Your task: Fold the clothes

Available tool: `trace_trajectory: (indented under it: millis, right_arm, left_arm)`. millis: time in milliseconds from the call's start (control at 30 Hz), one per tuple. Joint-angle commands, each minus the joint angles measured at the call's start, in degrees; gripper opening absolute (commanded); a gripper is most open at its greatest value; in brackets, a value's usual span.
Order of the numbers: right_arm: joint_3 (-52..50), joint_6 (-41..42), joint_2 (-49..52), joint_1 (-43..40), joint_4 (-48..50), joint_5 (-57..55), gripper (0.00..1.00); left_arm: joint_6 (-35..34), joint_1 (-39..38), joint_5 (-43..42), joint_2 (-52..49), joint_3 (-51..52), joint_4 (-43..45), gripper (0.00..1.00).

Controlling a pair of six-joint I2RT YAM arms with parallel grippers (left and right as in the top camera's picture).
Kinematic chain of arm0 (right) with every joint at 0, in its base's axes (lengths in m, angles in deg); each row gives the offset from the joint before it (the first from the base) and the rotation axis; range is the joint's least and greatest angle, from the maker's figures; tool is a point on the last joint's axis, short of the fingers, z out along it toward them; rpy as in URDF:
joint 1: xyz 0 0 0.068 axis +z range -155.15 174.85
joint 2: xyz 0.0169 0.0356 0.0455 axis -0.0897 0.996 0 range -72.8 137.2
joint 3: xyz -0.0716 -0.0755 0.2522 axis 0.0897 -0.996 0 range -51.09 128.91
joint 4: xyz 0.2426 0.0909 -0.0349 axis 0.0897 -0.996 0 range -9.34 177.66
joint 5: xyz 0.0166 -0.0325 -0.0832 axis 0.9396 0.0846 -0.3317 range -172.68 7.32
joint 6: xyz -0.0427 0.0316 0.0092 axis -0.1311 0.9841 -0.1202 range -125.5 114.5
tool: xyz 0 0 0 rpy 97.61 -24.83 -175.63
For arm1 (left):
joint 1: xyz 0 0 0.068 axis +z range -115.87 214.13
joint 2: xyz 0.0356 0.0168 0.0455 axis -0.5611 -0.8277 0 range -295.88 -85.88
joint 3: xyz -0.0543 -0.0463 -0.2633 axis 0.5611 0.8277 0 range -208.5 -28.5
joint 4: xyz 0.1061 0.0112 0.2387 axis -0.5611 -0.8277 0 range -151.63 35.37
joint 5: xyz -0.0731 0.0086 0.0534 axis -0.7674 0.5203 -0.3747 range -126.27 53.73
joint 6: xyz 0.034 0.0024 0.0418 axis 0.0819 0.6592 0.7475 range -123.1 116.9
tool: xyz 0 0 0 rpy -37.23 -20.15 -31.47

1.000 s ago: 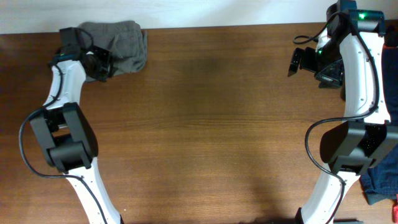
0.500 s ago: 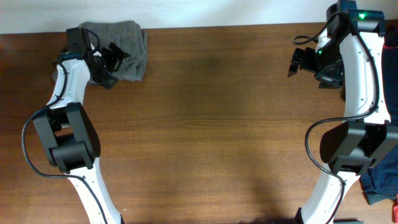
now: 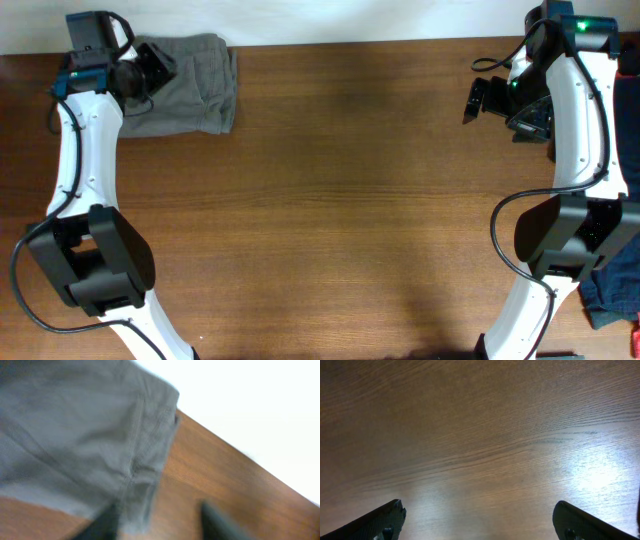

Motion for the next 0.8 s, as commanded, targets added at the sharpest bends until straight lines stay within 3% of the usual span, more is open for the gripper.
trace_trajectory:
  millis: [0, 33, 100, 567, 767]
  right_arm:
    - [-0.2, -0.6, 0.3, -0.1, -0.1, 0.8, 0.99]
    - [-0.2, -0.6, 0.3, -0.1, -0.1, 0.8, 0.99]
    - [-0.2, -0.6, 0.3, -0.1, -0.1, 0.8, 0.99]
    - [-0.2, -0.6, 0.3, -0.1, -0.2, 0.7, 0.99]
    - [-0.2, -0.6, 0.3, -0.1, -0.2, 0.8, 0.99]
  left_arm:
    - [5.3, -0.3, 12.3, -1.7, 0.2, 0.0, 0.11]
    - [5.2, -0.4, 14.8, -2.6, 0.2, 0.0, 0.05]
    - [5.3, -0.4, 17.7, -4.5, 0.2, 0.1, 0.03]
    - [5.4, -0.4, 18.0, -16.0, 0.2, 0.3, 0.0]
    - [10.2, -0.4, 15.7, -18.1, 0.3, -2.4, 0.0]
